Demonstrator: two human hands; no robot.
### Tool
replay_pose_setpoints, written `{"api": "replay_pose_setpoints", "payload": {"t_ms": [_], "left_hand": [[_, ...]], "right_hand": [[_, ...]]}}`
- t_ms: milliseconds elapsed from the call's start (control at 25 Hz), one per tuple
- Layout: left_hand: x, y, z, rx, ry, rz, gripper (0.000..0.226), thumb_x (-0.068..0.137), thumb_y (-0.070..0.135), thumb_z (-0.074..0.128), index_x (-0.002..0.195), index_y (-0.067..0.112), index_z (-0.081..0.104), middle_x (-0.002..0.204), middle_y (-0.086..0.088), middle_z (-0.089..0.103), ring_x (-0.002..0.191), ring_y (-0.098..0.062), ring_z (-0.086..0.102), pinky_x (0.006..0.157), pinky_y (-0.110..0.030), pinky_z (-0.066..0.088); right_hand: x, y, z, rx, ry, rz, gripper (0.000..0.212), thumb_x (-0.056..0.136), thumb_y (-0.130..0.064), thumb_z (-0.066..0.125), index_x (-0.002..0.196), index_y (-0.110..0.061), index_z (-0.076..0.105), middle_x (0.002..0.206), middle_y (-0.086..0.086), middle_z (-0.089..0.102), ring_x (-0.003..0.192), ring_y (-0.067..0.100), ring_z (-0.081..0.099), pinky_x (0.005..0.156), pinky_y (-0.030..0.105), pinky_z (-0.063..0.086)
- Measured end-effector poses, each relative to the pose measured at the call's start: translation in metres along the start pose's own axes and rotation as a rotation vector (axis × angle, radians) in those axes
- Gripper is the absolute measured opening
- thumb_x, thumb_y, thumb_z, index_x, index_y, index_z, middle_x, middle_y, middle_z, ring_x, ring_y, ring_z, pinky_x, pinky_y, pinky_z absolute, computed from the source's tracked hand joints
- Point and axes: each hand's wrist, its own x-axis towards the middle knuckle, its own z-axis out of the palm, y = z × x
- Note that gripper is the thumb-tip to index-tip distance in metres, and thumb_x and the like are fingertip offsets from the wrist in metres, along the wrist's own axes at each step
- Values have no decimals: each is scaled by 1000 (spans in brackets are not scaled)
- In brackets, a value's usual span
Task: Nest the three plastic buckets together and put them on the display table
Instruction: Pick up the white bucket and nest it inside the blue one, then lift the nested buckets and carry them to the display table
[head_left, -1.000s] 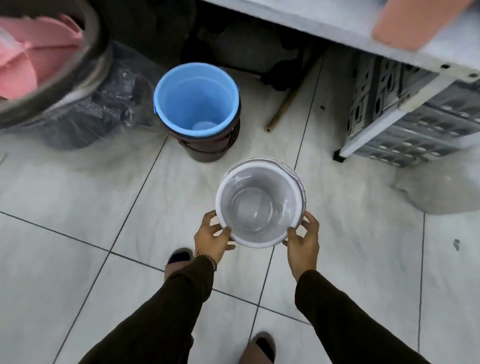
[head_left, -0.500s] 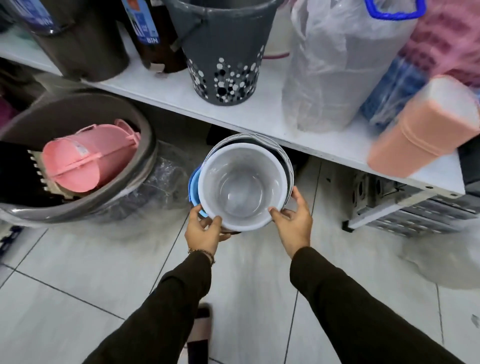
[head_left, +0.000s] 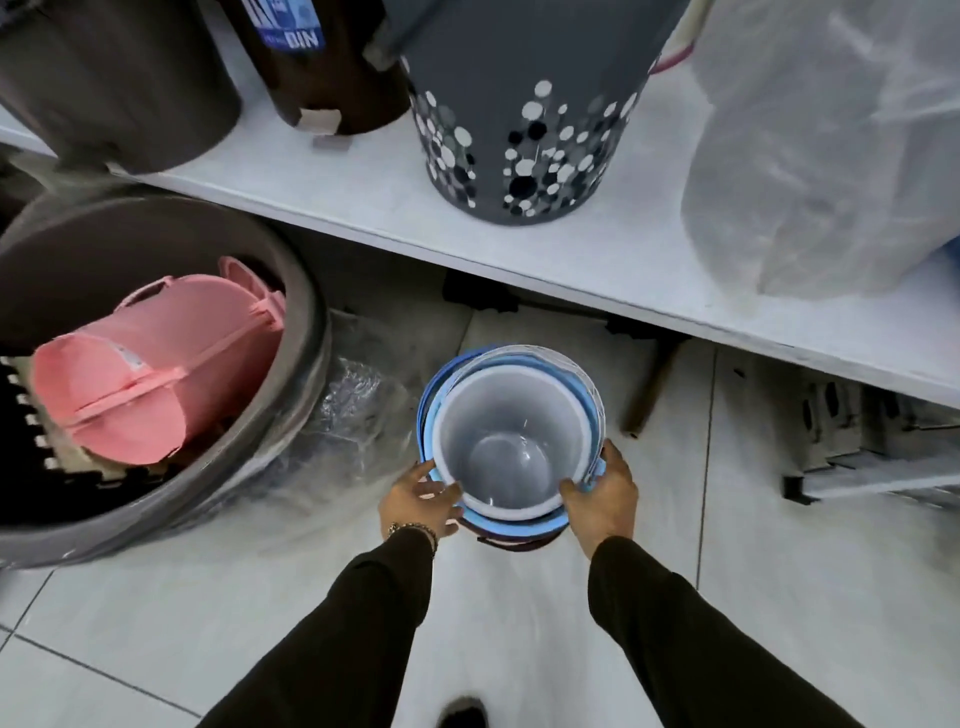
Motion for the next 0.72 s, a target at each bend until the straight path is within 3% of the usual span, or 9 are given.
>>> {"api": "replay_pose_setpoints", "payload": {"t_ms": [80,160,240,280,360,440,560,640,720], "left_hand": [[20,-9,-6,250,142,159,44,74,15,82,112,20,61,114,-18,62,76,-30,67,65,-40,61],[37,-14,-9,431,251,277,59,71,27,84,122,16,56,121,-16,56,97,-29,63,89,-38,54],[56,-13,-8,437,206,221,72,76,39,78,135,13,47,133,-13,53,113,-29,58,99,-37,49],[67,-10,-5,389,121,126,74,79,45,74,139,13,44,134,-11,54,114,-29,58,98,-39,50],[82,-1,0,271,-86,-57,67,82,47,71,135,16,47,125,-8,61,99,-28,64,78,-39,58],[98,3,3,260,-169,-82,51,85,27,71,127,16,46,121,-11,61,89,-29,65,66,-39,58],[106,2,-1,302,-163,-24,38,86,5,59,115,24,44,120,-12,60,84,-29,66,53,-37,59],[100,0,-8,260,-153,-7,39,84,4,59,114,27,46,115,-9,61,82,-27,67,45,-34,59],[88,-6,-21,232,-130,-8,42,83,5,62,114,28,46,113,-9,61,87,-32,69,48,-36,60]], "right_hand": [[6,15,12,-197,37,16,72,78,-8,78,142,-17,46,142,10,46,126,32,42,101,44,46],[7,26,18,-212,90,132,84,79,-15,80,150,-13,34,152,14,32,134,38,32,109,49,38],[4,37,24,-176,89,295,96,78,-26,83,154,-9,27,157,18,28,140,42,31,115,53,33],[4,43,28,-142,49,402,100,76,-32,85,153,-8,27,156,19,31,139,42,34,115,55,33],[2,49,37,30,-122,667,99,73,-47,83,150,-11,31,149,13,39,133,39,42,107,58,41],[-4,52,48,251,-344,897,91,75,-58,77,146,-20,35,149,12,36,134,43,40,96,62,46],[-9,62,62,516,-456,962,69,86,-52,68,139,-15,44,143,21,46,128,47,48,98,63,49],[-15,63,65,634,-444,956,58,91,-42,63,135,-6,51,132,28,60,114,43,60,101,57,51],[-26,59,62,644,-417,948,48,92,-32,62,129,-3,55,128,31,62,101,41,66,100,51,53]]}}
